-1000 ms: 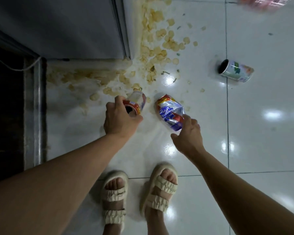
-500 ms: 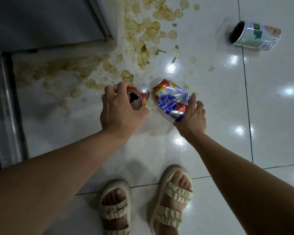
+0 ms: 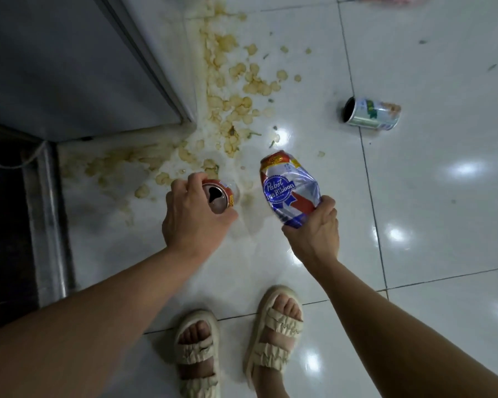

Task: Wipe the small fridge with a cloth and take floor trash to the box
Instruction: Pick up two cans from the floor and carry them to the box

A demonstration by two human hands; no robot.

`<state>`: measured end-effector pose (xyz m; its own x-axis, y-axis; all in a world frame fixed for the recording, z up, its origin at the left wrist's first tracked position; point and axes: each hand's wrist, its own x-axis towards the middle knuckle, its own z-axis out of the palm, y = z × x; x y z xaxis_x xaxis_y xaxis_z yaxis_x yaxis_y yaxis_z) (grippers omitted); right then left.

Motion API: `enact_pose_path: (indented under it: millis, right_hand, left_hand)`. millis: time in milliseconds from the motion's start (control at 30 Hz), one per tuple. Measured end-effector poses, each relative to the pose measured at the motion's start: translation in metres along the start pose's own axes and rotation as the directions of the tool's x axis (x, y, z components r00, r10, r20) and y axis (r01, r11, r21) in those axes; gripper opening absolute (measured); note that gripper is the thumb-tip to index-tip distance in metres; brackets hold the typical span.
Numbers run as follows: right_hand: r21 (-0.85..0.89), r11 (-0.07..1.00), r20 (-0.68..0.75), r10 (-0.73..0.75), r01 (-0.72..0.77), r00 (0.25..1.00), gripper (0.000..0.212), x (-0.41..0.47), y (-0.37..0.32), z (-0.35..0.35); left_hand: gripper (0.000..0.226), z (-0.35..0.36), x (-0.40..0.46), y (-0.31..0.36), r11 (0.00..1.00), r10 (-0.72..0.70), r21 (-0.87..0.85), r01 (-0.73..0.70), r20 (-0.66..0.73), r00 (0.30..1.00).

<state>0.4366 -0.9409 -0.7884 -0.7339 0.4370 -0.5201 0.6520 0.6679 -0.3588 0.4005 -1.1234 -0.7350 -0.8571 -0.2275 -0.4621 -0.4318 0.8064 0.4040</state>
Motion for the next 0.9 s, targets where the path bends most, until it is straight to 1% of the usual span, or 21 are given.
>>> enact_pose_path:
  millis: [200,400,533,633,700,900]
  right_hand:
    - [-0.054,0.997,-0.019,-0.064,0.063,0.998,0.080,-0.050,-0.057,-0.115]
    - [-0.026,0.994,-0.095,-0.111,0.109,0.989,0.078,-0.129,-0.123,-0.245]
    - [-0.012,0.990,-0.157,-0.143,0.143,0.977,0.078,-0.185,-0.153,-0.318]
    - [0.005,0.984,-0.217,-0.172,0.177,0.961,0.082,-0.229,-0.165,-0.372]
    - [0.025,0.986,-0.248,-0.156,0.168,0.956,0.083,-0.254,-0.168,-0.406]
    - [0.056,0.986,-0.376,-0.125,0.157,0.918,0.084,-0.307,-0.155,-0.495]
  left_hand:
    - [0.062,-0.100,-0.049,0.063,0.999,0.052,-0.002,-0.052,0.025,0.998]
    - [0.061,-0.224,-0.118,0.130,0.992,0.126,-0.026,-0.125,0.022,0.992]
    - [0.063,-0.288,-0.162,0.162,0.981,0.193,-0.012,-0.193,0.022,0.981]
    - [0.061,-0.334,-0.198,0.188,0.963,0.269,-0.010,-0.269,-0.005,0.963]
    - [0.060,-0.358,-0.219,0.206,0.946,0.324,0.002,-0.324,0.000,0.946]
    - [0.059,-0.401,-0.274,0.271,0.874,0.487,0.021,-0.486,-0.009,0.874]
